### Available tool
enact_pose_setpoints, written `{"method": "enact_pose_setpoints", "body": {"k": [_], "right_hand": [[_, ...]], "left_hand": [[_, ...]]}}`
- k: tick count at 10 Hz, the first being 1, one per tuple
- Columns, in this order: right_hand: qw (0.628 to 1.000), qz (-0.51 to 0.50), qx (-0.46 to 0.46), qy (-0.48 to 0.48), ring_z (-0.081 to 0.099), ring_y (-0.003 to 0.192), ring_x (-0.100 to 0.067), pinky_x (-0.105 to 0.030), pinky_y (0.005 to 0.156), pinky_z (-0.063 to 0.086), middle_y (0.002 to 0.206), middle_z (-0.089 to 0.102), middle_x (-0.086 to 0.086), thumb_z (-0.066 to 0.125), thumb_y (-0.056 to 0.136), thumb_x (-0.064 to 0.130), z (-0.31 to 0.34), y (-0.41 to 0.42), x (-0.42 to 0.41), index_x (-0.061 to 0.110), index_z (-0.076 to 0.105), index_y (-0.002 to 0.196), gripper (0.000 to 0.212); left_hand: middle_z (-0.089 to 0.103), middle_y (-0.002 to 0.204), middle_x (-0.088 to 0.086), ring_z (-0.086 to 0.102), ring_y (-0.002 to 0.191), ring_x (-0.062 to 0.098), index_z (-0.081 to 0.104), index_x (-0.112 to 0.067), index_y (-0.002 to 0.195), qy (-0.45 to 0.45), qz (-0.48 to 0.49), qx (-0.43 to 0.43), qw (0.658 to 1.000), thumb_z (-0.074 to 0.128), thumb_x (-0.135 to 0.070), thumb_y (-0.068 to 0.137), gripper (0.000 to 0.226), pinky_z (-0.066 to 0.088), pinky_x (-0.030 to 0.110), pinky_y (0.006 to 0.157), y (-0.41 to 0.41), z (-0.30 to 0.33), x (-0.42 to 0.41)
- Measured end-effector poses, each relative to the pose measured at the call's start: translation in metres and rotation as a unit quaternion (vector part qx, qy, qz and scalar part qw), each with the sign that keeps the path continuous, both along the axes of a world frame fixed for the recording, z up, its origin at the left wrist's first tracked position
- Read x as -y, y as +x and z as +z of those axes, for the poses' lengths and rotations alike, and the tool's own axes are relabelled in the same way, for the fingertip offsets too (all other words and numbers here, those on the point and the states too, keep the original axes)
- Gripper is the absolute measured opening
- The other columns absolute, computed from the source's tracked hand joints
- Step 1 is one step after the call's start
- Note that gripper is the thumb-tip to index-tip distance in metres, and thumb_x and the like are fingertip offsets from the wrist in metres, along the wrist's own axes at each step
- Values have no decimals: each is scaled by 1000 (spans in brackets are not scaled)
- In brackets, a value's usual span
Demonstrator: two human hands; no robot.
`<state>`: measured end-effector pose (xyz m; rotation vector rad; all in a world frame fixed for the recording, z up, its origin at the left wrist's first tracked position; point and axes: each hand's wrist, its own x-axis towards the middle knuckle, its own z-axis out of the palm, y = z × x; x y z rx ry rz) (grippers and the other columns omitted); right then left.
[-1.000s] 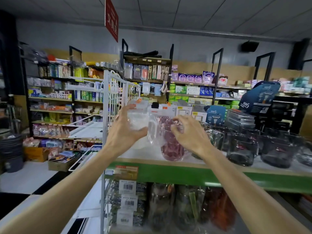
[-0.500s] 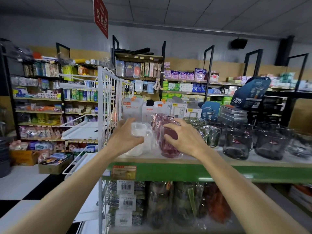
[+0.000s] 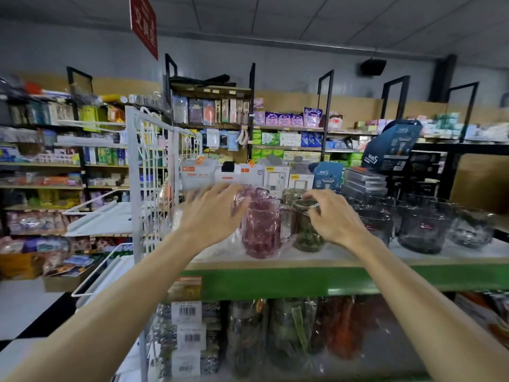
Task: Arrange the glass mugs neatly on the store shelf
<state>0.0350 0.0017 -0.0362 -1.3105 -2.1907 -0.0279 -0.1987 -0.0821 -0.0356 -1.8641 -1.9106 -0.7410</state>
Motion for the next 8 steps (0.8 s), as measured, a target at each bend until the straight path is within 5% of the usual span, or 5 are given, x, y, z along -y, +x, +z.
{"method": "enact_pose_setpoints", "body": {"k": [2, 4, 6, 8], "right_hand": [[998, 9, 54, -4, 56, 120, -29, -52, 103, 43, 131, 63, -9, 47, 101, 39, -9, 14, -12, 18, 63, 123, 34], [991, -6, 131, -15, 59, 111, -34, -54, 98, 43, 122, 60, -8, 32, 105, 40, -2, 20, -13, 20, 54, 116, 31], [991, -4, 129, -23, 57, 113, -37, -51, 98, 44, 125, 57, -13, 30, 106, 37, -4, 29, -12, 15, 51, 118, 32], [998, 28, 59, 6, 42, 135, -33, -59, 111, 33, 148, 42, -7, 26, 103, 51, -8, 43, -15, 30, 47, 129, 39]], "left_hand": [[28, 164, -4, 33, 148, 22, 27, -43, 153, -101, -91, -78, 988, 26, -70, 95, 64, 24, 60, 115, 37, -6, -36], [44, 156, -3, 44, 140, 29, 29, -47, 151, -120, -41, -98, 987, 28, -63, 99, 55, 29, 67, 110, 43, -10, -44], [43, 156, 1, 41, 140, 31, 29, -46, 150, -127, -10, -92, 988, 27, -65, 98, 55, 29, 64, 110, 51, -7, -43], [36, 160, 4, 37, 143, 33, 26, -45, 151, -98, 23, -109, 989, 27, -74, 92, 66, 25, 64, 112, 68, 4, -44]]}}
